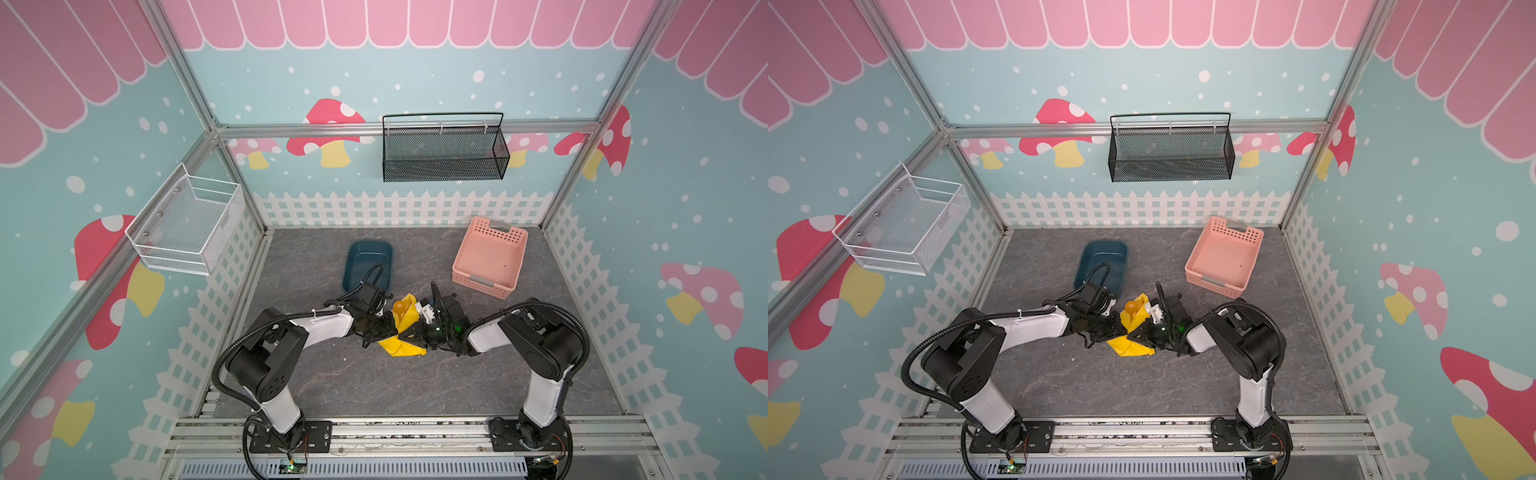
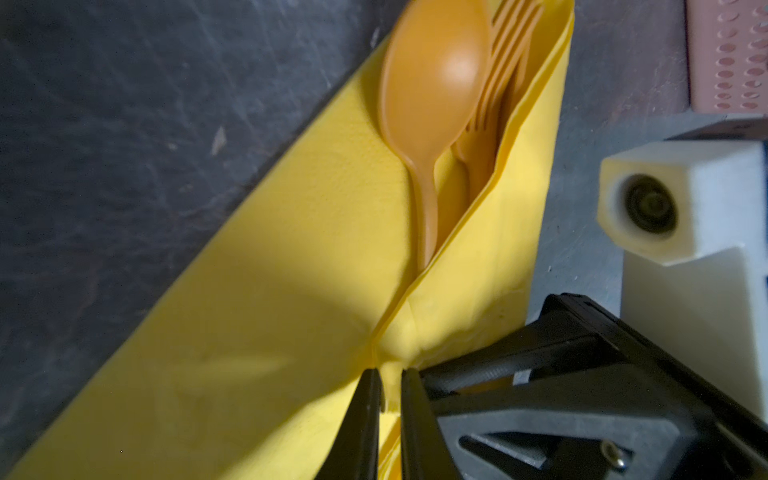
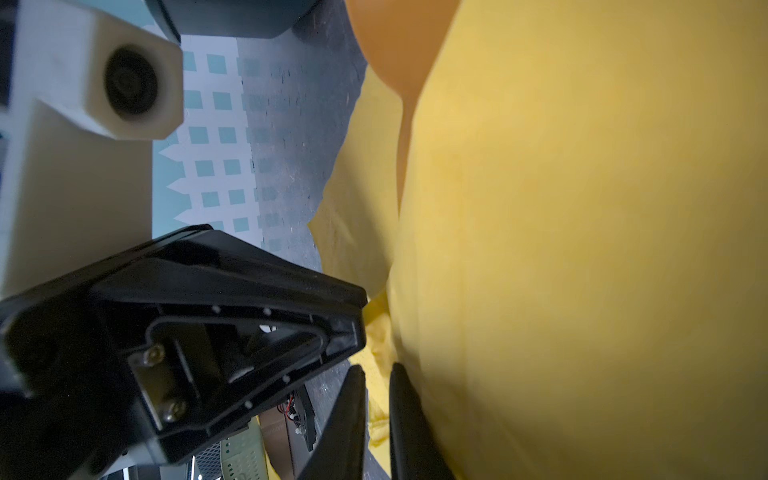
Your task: Place the utensils on the paper napkin and roll it up
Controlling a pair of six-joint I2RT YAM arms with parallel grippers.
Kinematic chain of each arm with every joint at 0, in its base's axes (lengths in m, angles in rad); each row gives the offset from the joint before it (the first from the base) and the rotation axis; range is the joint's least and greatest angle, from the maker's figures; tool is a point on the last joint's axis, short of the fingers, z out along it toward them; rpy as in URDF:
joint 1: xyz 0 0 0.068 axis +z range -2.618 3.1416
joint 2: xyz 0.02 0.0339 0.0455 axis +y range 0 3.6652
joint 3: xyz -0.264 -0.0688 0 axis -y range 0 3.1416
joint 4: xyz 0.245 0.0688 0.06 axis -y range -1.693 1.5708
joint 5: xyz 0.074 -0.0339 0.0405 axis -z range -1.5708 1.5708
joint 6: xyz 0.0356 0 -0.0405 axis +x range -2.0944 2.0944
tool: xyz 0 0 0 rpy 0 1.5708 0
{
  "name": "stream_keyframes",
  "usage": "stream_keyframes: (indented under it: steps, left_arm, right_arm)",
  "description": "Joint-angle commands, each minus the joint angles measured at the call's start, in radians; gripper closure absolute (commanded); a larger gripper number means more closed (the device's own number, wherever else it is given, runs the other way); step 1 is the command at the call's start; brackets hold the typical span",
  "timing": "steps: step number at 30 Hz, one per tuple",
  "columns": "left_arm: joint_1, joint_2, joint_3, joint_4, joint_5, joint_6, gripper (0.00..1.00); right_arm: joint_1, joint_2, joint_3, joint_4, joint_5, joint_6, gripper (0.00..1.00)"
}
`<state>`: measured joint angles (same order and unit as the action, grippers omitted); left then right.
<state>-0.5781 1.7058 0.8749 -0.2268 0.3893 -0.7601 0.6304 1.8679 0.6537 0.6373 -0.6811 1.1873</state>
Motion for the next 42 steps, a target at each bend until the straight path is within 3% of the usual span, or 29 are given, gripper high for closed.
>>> stream_keyframes:
  steps: [1, 8, 27, 32, 36, 42]
  left_arm:
    - [0.005, 0.018, -0.012, 0.014, -0.003, -0.021, 0.86]
    - [0.006, 0.022, -0.013, 0.02, -0.006, -0.022, 1.0]
    - [0.016, -0.002, -0.005, -0.011, -0.043, -0.008, 1.0]
    - [0.016, -0.013, -0.01, 0.018, -0.003, -0.007, 1.0]
    - [0.012, -0.004, -0.018, 0.047, 0.047, -0.013, 0.88]
    - [0.009, -0.004, -0.044, 0.067, 0.071, -0.037, 0.8]
  right_arm:
    - [0.005, -0.001, -0.019, 0.009, 0.006, 0.016, 0.86]
    - [0.005, 0.0, -0.019, 0.012, 0.005, 0.016, 0.89]
    - [-0.001, -0.062, -0.071, 0.001, 0.03, 0.018, 0.88]
    - [-0.002, -0.046, -0.07, 0.002, 0.029, 0.015, 0.9]
    - [-0.004, -0.044, -0.068, 0.003, 0.027, 0.015, 0.9]
    - [-0.005, -0.047, -0.068, 0.003, 0.028, 0.015, 0.91]
